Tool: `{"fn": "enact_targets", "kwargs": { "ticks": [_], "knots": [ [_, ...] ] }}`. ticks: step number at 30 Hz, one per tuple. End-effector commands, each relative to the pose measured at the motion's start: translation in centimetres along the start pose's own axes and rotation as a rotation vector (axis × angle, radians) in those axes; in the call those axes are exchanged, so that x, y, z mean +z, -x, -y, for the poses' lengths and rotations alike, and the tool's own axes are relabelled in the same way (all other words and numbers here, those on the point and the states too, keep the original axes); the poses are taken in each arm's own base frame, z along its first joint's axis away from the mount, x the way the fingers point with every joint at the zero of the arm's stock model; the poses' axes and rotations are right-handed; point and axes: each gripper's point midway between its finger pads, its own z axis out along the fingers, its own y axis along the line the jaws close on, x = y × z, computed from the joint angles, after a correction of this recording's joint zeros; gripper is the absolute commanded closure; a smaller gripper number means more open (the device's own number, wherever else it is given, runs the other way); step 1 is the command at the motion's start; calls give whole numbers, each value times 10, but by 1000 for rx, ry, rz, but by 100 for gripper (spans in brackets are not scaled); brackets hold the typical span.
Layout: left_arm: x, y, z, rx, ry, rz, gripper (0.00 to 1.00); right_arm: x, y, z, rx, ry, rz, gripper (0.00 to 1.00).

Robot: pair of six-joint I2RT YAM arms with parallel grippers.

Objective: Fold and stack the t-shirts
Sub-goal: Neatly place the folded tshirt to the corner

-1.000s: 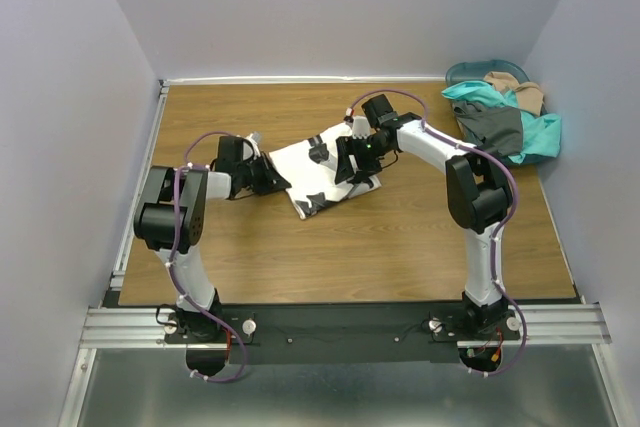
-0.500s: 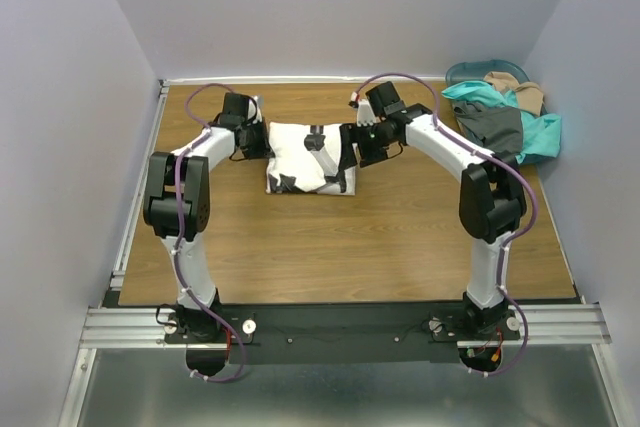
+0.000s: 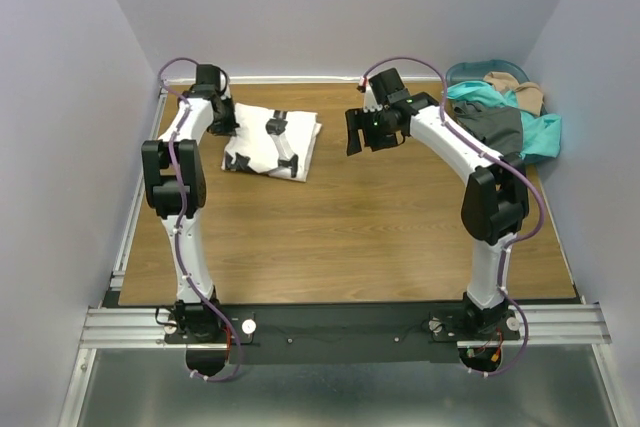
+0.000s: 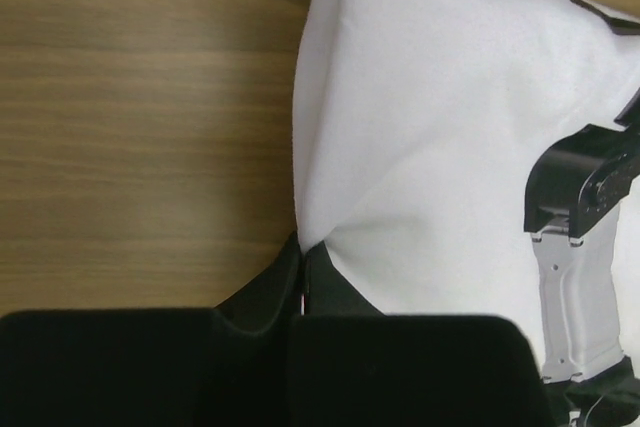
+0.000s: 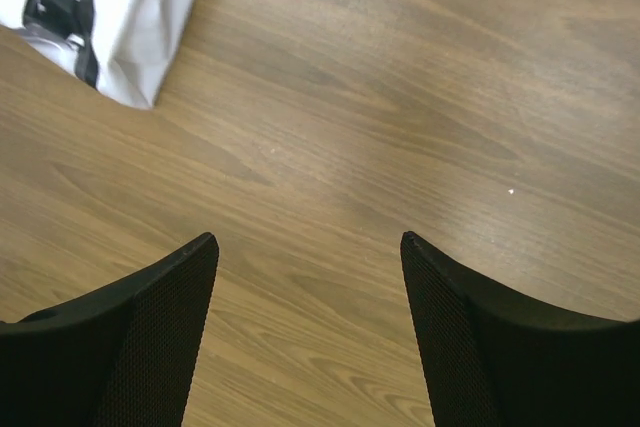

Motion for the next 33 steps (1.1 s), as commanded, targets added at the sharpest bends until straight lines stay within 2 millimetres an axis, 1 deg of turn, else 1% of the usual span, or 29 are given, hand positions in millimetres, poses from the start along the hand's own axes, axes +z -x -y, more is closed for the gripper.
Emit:
{"fn": "enact_targets", "kwargs": {
  "ticks": [1,2,3,4,6,8,9,10,11,14,15,17,22,29,33],
  "knots": [
    [-6,19,-45,-52,94,11,100,-15,20,3,-5,-59,51,20],
    [-7,24,-60,-83,105,20,100,-12,19,5,-3,-63,44,20],
    [-8,29,-66,-106,107,32,100,-14,22,4,-6,-63,50,20],
    [-9,34,-81,-138,119,45,100,-12,22,6,-5,-67,48,20],
    [-11,40,-93,-178,118,61,100,-11,23,6,-7,-73,49,20],
    [-12,51,-104,-227,117,87,100,-10,25,7,-15,-76,51,19],
    [-15,54,-117,-253,128,97,100,-9,25,9,-15,-80,48,19],
    [-16,61,-122,-276,130,115,100,-8,27,9,-19,-79,50,19],
    [-19,65,-132,-295,139,130,100,-7,26,9,-22,-79,46,19],
    [-24,81,-147,-341,145,178,100,-7,26,12,-23,-82,43,19],
    [-28,85,-157,-357,151,191,100,-6,26,13,-26,-84,41,19],
    [-31,96,-162,-377,142,220,100,-6,27,14,-32,-84,41,19],
    [-29,105,-182,-448,142,258,100,-3,27,18,-32,-86,31,19],
    [-29,117,-192,-505,135,306,100,-1,28,25,-25,-94,26,19],
    [-36,129,-199,-531,148,348,100,1,29,29,-20,-97,25,19]
  ]
}}
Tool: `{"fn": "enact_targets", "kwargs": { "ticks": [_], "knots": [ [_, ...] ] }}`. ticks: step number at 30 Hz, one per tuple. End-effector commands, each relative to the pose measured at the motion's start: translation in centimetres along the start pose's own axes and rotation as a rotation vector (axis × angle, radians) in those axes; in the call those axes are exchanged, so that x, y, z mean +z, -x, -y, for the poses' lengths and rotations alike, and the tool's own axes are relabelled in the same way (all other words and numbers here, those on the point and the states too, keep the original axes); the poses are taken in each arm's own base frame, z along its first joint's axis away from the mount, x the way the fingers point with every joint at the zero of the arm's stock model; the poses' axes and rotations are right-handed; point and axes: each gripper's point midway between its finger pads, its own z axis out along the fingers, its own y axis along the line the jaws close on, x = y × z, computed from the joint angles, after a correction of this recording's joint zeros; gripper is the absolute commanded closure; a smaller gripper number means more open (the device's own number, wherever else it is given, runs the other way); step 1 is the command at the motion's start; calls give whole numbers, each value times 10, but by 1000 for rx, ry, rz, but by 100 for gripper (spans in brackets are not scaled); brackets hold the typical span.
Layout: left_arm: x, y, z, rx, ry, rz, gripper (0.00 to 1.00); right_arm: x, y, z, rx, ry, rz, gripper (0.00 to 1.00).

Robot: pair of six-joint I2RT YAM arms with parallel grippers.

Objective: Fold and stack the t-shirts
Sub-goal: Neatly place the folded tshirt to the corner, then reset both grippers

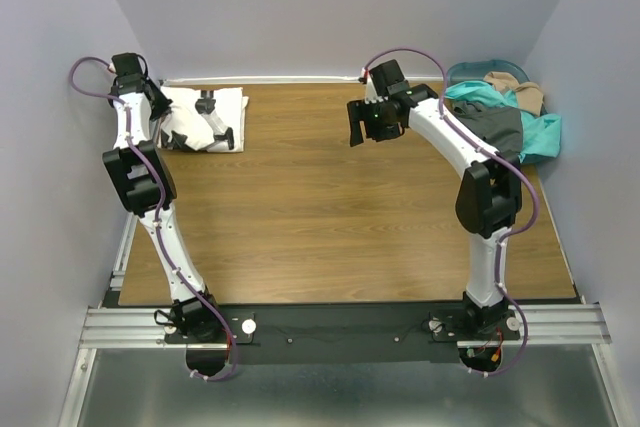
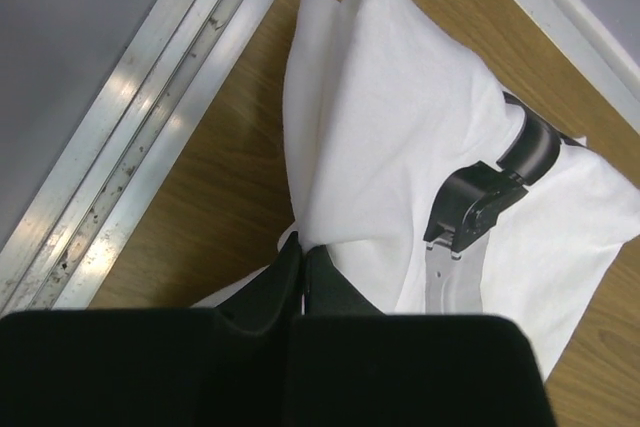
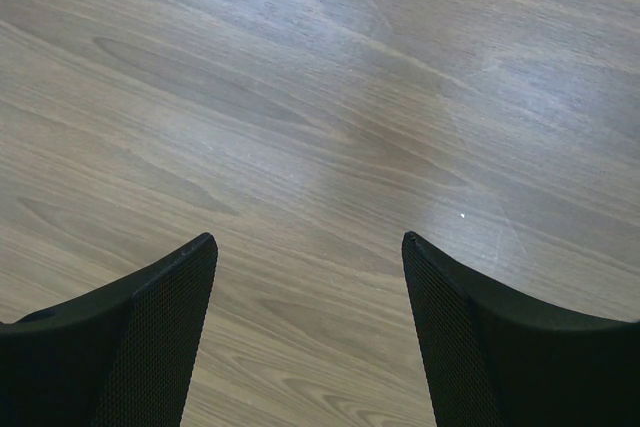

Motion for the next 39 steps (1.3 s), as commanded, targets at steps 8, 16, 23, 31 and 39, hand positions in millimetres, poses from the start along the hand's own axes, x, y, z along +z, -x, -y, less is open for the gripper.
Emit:
{"fn": "enact_targets", "kwargs": {
  "ticks": [8,16,23,31,39],
  "knots": [
    [-21,48,-13,-85,48,175,100,3,9,13,6,-24,2,19],
    [-38,65,-16,-83,88,244,100,4,8,14,13,-25,0,18],
    [-52,72,-9,-74,95,279,51,-2,13,16,21,-44,20,13],
    [-89,69,18,-13,118,341,33,-9,20,16,41,-53,58,12],
    [-134,14,91,153,-38,330,33,-19,23,18,68,-72,129,12]
  ]
}}
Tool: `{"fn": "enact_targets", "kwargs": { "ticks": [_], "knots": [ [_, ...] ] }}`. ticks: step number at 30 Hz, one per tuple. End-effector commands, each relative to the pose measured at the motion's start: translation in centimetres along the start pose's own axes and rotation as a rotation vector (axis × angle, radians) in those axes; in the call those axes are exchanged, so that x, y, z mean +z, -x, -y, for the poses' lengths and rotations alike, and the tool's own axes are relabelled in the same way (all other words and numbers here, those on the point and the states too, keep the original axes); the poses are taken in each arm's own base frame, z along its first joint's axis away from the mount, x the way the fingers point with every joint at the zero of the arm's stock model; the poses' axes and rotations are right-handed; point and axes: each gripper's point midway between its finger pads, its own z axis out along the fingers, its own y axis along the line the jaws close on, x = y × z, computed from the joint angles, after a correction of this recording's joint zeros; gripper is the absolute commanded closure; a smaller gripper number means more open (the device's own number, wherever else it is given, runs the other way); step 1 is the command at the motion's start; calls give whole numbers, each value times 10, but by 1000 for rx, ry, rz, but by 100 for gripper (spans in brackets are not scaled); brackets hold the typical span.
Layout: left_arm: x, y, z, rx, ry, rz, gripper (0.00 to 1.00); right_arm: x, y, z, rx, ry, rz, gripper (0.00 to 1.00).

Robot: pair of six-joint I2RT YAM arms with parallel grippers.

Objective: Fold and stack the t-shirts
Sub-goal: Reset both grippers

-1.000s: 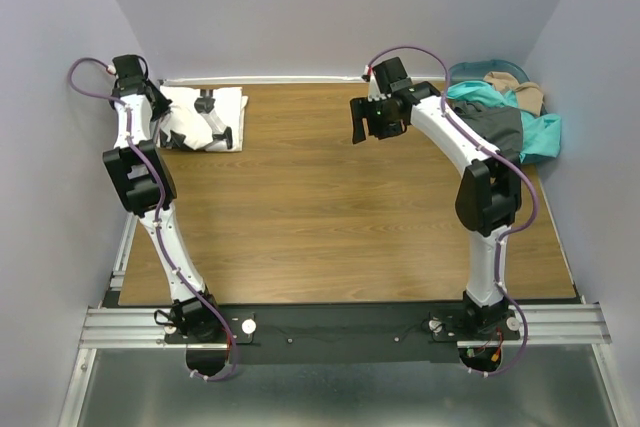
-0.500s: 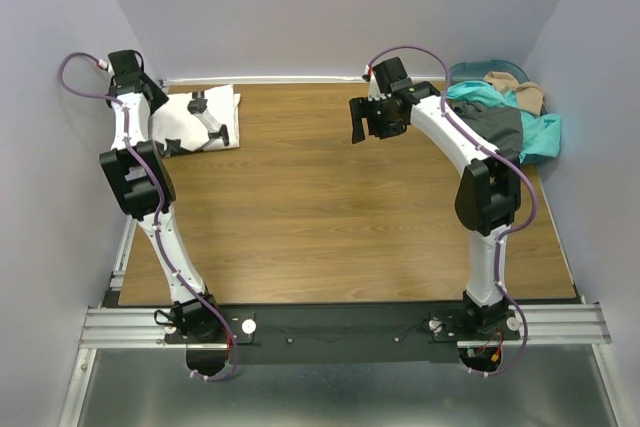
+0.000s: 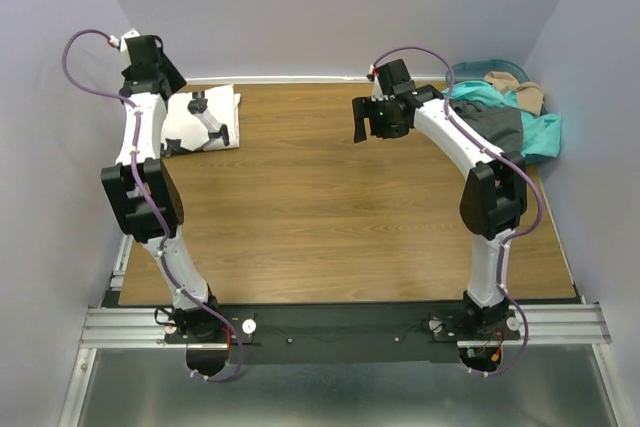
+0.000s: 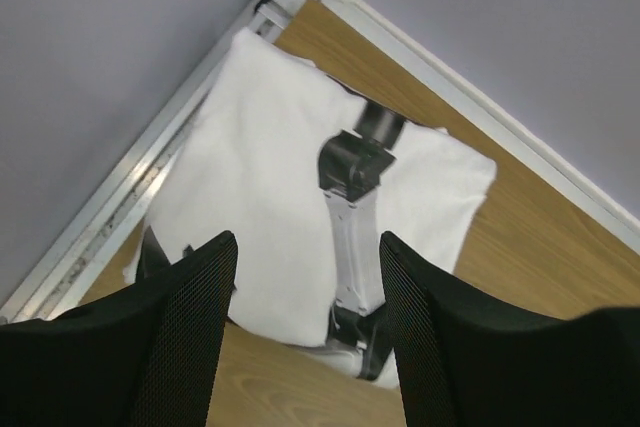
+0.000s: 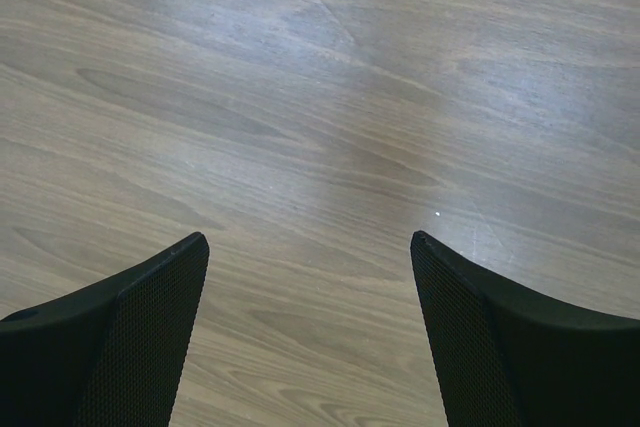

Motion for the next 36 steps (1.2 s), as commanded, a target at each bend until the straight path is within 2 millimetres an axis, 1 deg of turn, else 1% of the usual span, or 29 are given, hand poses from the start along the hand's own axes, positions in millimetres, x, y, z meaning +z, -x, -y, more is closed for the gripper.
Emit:
{"fn": "enact_targets", "kwargs": {
  "ticks": [1,2,3,4,5,6,7,8,9,10,11,12,13,14,15,16,17,18,19,20,21,22,23,24,25,26,30,32,36],
  "knots": [
    [-50,-9,57,103,-157,56,33,-20,21,3,31,-22,114,12],
    [-58,-15,72,130,-211,68,33,-19,16,4,36,-26,109,12],
    [-60,-38,77,157,-231,32,33,-19,14,5,39,-29,112,12],
    [-74,-52,98,188,-288,26,33,-25,17,6,45,-34,136,12],
    [-90,-48,108,196,-330,59,33,-26,20,5,45,-32,157,12],
    [-101,-78,125,245,-375,23,33,-24,12,9,48,-46,150,12],
    [-106,-78,123,250,-384,31,33,-26,12,9,50,-47,159,12],
    [-126,-79,141,266,-446,61,33,-32,14,7,52,-40,181,12],
    [-131,-97,141,288,-460,39,33,-31,9,15,57,-72,180,12],
    [-138,-101,145,293,-480,43,33,-32,6,16,64,-79,181,12],
    [-156,-99,156,292,-527,71,33,-39,9,15,68,-74,207,12],
    [-159,-111,152,292,-533,53,33,-41,8,16,74,-78,215,12],
    [-171,-106,153,285,-553,76,33,-36,-5,20,88,-92,193,12],
    [-180,-106,158,284,-583,92,33,-45,0,18,98,-82,233,12],
    [-182,-114,154,291,-589,84,33,-45,-4,19,107,-82,236,12],
    [-188,-114,154,293,-603,94,33,-47,-7,19,115,-81,244,12],
    [-201,-112,152,295,-625,121,33,-48,-13,20,135,-79,253,12],
    [-207,-110,150,296,-638,137,33,-49,-16,20,146,-78,258,12],
    [-220,-102,148,299,-659,174,33,-46,-24,22,159,-78,254,12],
    [-224,-102,145,301,-660,182,33,-45,-28,23,167,-79,255,12],
    [-225,-105,140,303,-662,196,33,-51,-26,22,169,-77,274,12],
    [-237,-97,138,302,-676,232,33,-51,-29,24,174,-82,279,12],
    [-243,-92,138,314,-692,265,33,-51,-31,25,178,-85,287,12],
    [-244,-95,133,322,-690,272,33,-52,-32,27,182,-91,293,12],
    [-248,-93,132,325,-695,288,33,-57,-29,28,187,-102,314,12],
    [-258,-85,131,320,-707,322,33,-60,-28,28,187,-102,327,12],
    [-265,-81,126,345,-709,351,33,-70,-22,31,193,-115,364,12],
    [-270,-83,130,361,-740,342,33,-76,-19,32,192,-125,381,12],
    [-269,-86,133,391,-755,336,33,-87,-15,38,215,-154,417,12]
  ]
}}
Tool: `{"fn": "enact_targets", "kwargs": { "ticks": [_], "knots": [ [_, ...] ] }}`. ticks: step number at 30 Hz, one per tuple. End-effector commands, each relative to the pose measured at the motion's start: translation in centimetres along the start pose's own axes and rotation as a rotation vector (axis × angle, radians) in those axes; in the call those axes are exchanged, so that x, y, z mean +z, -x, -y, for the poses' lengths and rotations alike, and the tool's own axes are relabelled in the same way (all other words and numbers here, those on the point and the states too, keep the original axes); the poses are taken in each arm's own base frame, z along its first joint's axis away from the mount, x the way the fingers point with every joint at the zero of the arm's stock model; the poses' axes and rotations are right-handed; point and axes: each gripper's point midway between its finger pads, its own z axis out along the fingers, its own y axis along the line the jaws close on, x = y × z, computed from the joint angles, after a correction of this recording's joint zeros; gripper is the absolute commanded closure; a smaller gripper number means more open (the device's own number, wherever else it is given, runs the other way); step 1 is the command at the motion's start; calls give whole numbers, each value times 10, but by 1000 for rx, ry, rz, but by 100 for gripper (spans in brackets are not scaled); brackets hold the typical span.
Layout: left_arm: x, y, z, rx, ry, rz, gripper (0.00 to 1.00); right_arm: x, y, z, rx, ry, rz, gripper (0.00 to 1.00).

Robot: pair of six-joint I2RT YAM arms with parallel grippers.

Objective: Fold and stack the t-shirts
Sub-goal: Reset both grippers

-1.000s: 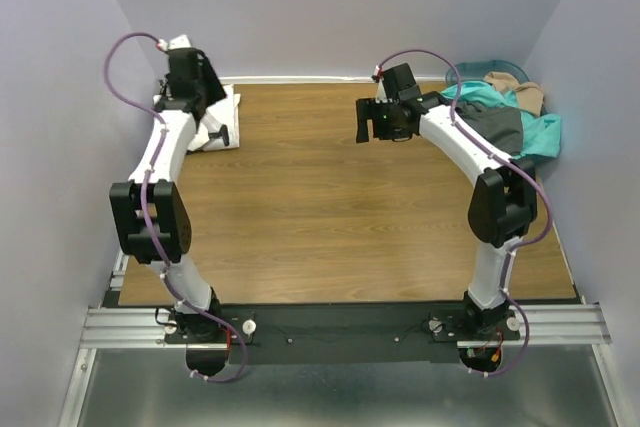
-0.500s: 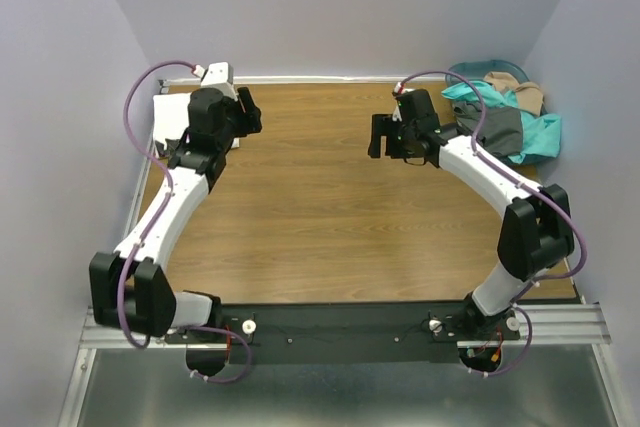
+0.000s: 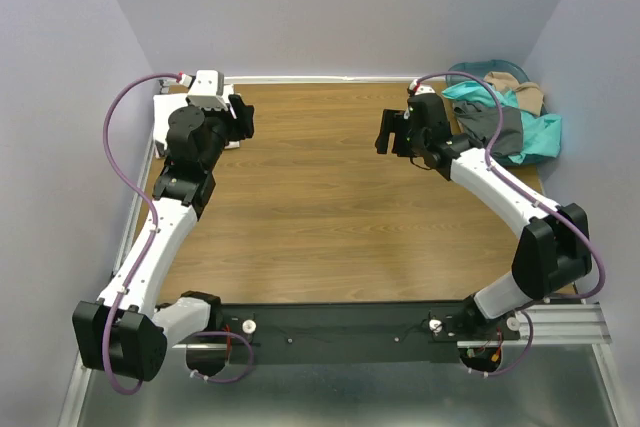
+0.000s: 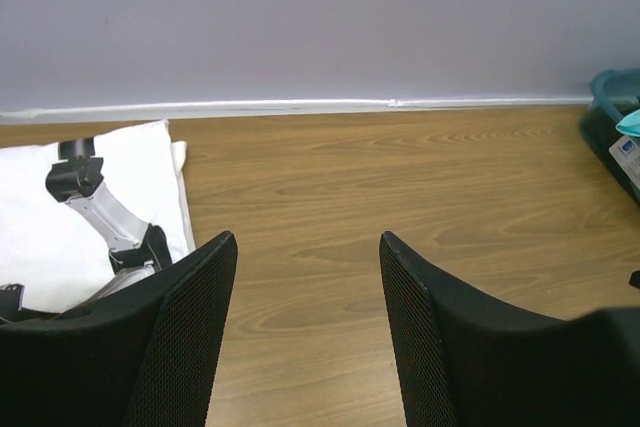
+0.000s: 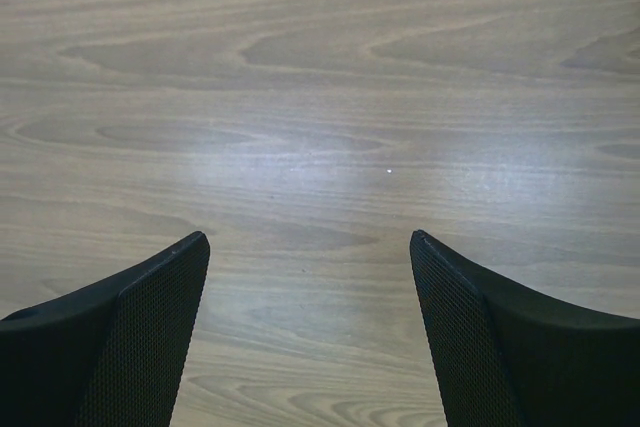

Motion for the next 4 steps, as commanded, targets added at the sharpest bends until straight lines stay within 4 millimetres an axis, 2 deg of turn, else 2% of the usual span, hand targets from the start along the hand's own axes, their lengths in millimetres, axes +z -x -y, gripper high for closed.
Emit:
{"fn": "enact_targets", "kwargs": {
  "ticks": [1,4],
  "knots": [
    [1,4,10,49,-57,9,33,-15,21,11,44,-56,99,12],
    [5,5,10,63,-63,6,33,-29,27,14,65,-67,137,12]
  ]
}}
